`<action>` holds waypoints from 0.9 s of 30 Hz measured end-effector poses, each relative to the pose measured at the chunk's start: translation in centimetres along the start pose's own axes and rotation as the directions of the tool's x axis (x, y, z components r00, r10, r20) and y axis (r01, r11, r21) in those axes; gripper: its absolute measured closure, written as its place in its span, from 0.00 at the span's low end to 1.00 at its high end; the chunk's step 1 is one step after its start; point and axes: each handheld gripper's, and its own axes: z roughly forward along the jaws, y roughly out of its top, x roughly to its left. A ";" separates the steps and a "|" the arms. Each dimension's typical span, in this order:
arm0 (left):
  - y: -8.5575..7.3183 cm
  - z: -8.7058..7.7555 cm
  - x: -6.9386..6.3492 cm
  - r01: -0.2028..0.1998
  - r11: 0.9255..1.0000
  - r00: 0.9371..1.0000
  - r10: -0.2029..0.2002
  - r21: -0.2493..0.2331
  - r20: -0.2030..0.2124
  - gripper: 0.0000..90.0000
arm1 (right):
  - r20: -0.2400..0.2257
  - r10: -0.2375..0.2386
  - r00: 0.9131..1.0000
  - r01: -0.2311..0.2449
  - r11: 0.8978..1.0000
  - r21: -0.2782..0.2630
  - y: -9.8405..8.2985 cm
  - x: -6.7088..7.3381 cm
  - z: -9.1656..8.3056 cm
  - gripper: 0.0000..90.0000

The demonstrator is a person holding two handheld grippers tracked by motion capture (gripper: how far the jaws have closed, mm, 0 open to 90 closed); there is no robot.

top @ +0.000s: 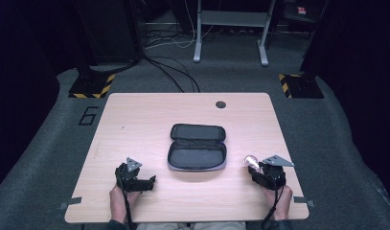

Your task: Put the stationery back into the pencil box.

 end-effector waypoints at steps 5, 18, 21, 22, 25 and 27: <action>0.0 0.0 0.0 -0.004 1.000 1.000 0.004 0.002 0.001 0.00 | -0.006 -0.020 1.000 0.020 1.000 -0.015 1.0 0.6 -0.5 0.55; 0.0 0.0 0.0 0.001 1.000 1.000 -0.001 -0.001 0.000 0.00 | -0.041 -0.081 0.996 0.079 0.996 -0.050 4.0 2.2 -0.9 0.55; 0.0 0.0 0.0 0.002 1.000 1.000 -0.002 -0.002 0.000 0.00 | -0.054 -0.091 0.994 0.088 0.995 -0.054 4.6 2.5 -0.8 0.55; 0.0 0.0 0.0 0.001 1.000 1.000 -0.001 -0.002 0.000 0.00 | -0.057 -0.089 0.994 0.086 0.995 -0.056 4.8 2.7 -0.7 0.55; 0.0 0.0 0.0 -0.002 1.000 1.000 0.002 -0.001 -0.001 0.00 | -0.068 -0.101 0.993 0.097 0.993 -0.063 5.3 3.0 -0.4 0.55; 0.0 0.0 0.0 0.000 1.000 1.000 0.000 -0.001 -0.001 0.00 | -0.077 -0.105 0.991 0.101 0.993 -0.058 5.6 3.2 -0.2 0.55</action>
